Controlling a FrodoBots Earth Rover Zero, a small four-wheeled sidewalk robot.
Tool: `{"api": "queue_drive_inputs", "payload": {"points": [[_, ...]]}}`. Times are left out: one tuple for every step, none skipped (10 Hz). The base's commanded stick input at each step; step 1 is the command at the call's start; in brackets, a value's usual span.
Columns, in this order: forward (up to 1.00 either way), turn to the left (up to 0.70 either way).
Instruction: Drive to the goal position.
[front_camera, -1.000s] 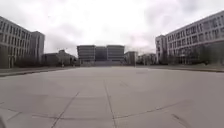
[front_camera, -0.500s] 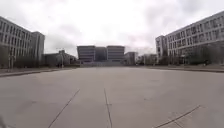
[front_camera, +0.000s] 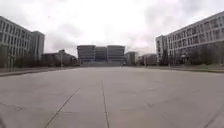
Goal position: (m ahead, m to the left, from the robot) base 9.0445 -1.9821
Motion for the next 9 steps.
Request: {"api": "queue_drive_inputs", "payload": {"points": [[0.7, 0.01], [0.7, 0.01], [0.7, 0.01], [0.7, 0.01], [0.7, 0.01], [0.7, 0.01], [0.7, 0.01], [0.7, 0.01], [0.7, 0.01]]}}
